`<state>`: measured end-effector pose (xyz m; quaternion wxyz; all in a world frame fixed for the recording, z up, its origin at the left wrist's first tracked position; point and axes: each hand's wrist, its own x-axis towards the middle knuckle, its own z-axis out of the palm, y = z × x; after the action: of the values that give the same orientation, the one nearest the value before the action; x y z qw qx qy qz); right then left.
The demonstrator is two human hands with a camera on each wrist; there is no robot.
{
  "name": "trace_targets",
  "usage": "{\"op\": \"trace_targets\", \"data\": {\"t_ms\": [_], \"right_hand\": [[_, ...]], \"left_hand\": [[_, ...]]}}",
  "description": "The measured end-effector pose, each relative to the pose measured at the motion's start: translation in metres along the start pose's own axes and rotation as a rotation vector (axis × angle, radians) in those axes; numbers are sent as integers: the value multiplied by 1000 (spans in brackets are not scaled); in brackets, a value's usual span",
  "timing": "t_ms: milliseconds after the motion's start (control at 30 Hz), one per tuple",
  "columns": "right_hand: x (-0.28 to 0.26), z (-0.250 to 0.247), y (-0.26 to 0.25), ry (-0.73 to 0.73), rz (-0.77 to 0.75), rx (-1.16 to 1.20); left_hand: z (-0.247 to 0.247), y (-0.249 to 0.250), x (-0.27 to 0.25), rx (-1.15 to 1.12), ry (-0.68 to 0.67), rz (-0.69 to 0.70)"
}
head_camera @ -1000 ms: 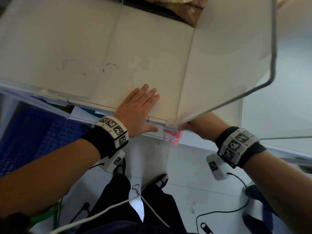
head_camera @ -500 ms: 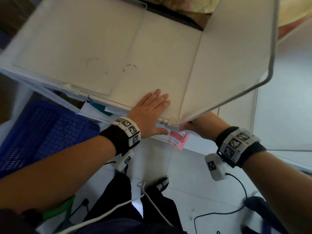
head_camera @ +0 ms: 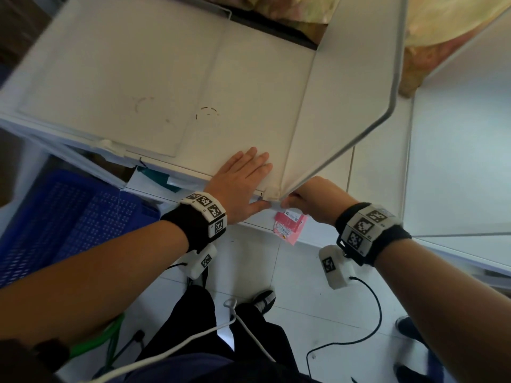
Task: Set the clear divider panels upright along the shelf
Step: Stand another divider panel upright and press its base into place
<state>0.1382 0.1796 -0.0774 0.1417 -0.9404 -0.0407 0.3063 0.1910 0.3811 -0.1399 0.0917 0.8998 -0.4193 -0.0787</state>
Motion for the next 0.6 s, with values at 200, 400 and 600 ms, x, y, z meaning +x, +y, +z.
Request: {"op": "trace_targets", "data": {"t_ms": [200,400,600], "right_hand": [[6,0,2,-18,-23,19],[0,-2,1,-24,10,61],[-13,-6,-12,19,110,127]], "left_hand": [[3,-4,-1,-17,27,27],[0,-3,1,-7,19,49],[-14,-1,3,-58,-19,52]]}}
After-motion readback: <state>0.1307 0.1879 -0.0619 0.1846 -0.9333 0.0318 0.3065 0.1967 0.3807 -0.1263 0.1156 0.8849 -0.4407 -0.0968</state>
